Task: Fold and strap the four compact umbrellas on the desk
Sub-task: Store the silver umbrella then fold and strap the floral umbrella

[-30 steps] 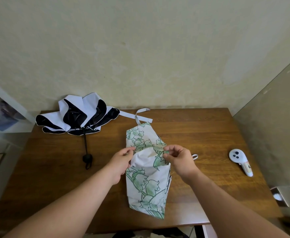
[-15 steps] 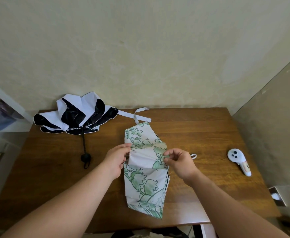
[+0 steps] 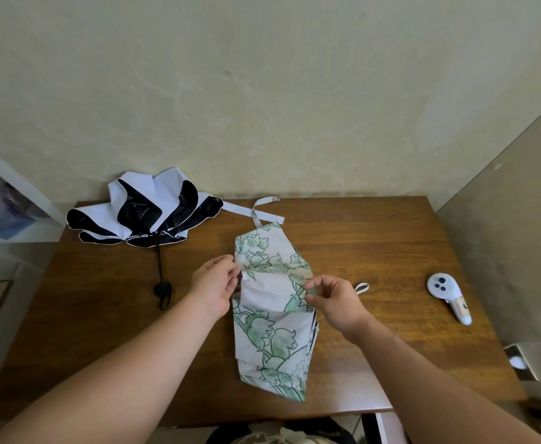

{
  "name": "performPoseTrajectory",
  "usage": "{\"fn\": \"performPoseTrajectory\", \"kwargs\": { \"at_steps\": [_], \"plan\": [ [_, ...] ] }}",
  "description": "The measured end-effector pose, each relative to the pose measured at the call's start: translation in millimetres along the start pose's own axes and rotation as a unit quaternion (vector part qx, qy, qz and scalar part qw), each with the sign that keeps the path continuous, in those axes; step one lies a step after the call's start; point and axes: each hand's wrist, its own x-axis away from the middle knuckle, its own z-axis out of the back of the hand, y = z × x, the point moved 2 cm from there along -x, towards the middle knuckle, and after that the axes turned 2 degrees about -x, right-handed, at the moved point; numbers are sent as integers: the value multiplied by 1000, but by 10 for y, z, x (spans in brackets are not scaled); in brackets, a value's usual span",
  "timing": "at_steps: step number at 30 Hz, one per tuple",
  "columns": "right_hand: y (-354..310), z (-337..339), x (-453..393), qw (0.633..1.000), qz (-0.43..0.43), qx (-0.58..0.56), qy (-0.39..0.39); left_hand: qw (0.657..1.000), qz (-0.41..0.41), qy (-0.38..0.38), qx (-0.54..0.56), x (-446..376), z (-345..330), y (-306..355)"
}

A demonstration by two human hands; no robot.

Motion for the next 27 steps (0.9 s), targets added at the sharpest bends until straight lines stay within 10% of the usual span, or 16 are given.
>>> {"fn": "performPoseTrajectory", "kwargs": {
  "at_steps": [8, 15, 27],
  "plan": [
    [-47, -36, -36, 999, 8, -28, 16, 985, 18, -24, -170, 61, 100, -115],
    [-50, -77, 9, 1000, 9, -2, -18, 963, -131, -47, -233, 76, -72, -32],
    [15, 2, -126, 993, -27, -92, 63, 974, -122, -74, -177, 56, -83, -128]
  ]
}}
